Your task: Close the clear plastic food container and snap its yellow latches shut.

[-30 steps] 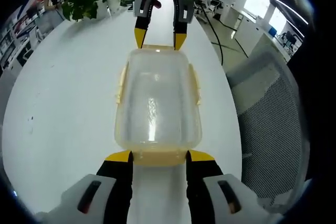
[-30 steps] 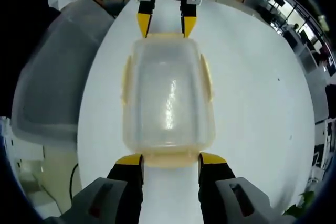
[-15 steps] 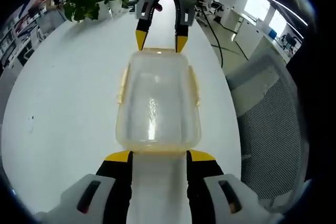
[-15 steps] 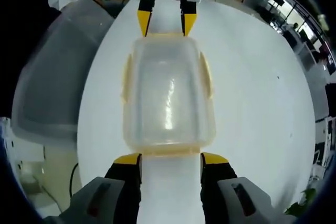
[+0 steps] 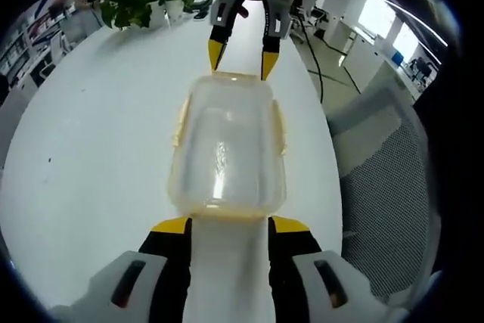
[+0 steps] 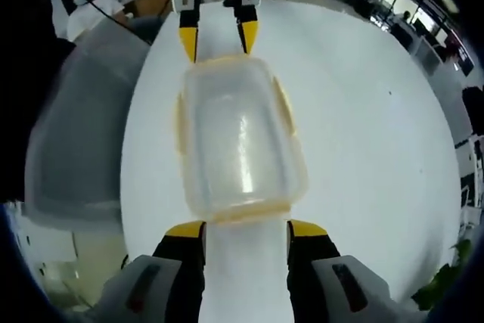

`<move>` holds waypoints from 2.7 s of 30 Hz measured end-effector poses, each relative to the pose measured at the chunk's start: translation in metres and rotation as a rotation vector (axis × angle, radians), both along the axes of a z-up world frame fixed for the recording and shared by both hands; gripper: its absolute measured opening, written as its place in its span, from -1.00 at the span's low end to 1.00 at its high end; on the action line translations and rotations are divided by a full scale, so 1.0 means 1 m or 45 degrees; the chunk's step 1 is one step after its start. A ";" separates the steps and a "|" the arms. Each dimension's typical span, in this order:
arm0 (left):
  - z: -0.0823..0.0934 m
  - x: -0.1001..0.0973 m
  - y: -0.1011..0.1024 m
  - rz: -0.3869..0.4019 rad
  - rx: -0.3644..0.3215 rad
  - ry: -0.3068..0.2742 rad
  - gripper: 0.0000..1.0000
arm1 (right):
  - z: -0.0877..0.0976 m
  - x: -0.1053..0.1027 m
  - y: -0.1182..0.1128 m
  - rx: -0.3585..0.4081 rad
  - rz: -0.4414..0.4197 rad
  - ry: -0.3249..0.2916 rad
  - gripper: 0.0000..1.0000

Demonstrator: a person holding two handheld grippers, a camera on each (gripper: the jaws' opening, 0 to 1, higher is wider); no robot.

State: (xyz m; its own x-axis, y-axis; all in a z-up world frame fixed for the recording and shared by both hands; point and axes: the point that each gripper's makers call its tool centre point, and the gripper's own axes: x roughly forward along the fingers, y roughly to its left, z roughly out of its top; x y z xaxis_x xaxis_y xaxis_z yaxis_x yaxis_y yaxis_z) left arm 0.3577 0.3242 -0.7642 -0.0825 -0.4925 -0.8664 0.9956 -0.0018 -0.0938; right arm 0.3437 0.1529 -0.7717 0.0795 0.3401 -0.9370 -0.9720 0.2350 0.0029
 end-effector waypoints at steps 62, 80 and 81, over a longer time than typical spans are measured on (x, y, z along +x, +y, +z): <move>-0.009 0.001 -0.008 1.074 -0.270 0.407 -0.37 | 0.001 0.012 0.014 0.468 -1.048 0.212 -0.42; -0.008 0.000 -0.009 1.107 -0.259 0.408 -0.46 | 0.000 0.005 0.018 0.414 -1.122 0.228 -0.53; -0.008 0.000 -0.010 1.110 -0.257 0.406 -0.46 | 0.000 0.004 0.019 0.409 -1.134 0.246 -0.54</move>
